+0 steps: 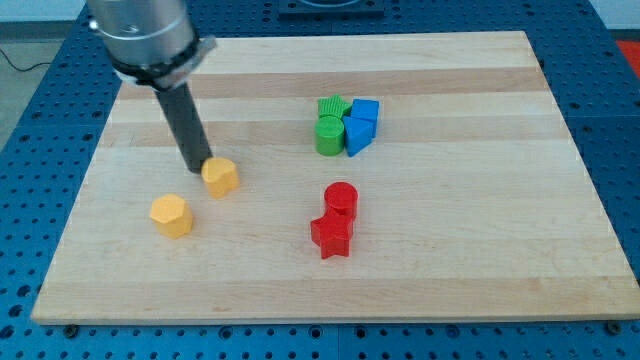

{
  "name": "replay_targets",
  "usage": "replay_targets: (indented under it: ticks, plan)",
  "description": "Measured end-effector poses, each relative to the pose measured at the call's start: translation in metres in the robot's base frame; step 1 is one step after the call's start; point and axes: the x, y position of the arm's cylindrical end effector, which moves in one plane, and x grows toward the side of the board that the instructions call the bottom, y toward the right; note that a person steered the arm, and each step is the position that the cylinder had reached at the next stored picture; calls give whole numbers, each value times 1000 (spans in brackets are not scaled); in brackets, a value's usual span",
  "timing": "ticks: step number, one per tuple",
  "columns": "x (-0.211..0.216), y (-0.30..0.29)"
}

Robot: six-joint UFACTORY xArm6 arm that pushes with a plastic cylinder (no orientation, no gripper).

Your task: Move the yellow hexagon below the yellow heart

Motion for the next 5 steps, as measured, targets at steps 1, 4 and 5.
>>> replay_targets:
  ticks: [1, 4, 5]
  plan:
    - [17, 29]
    - [11, -44]
    - [39, -81]
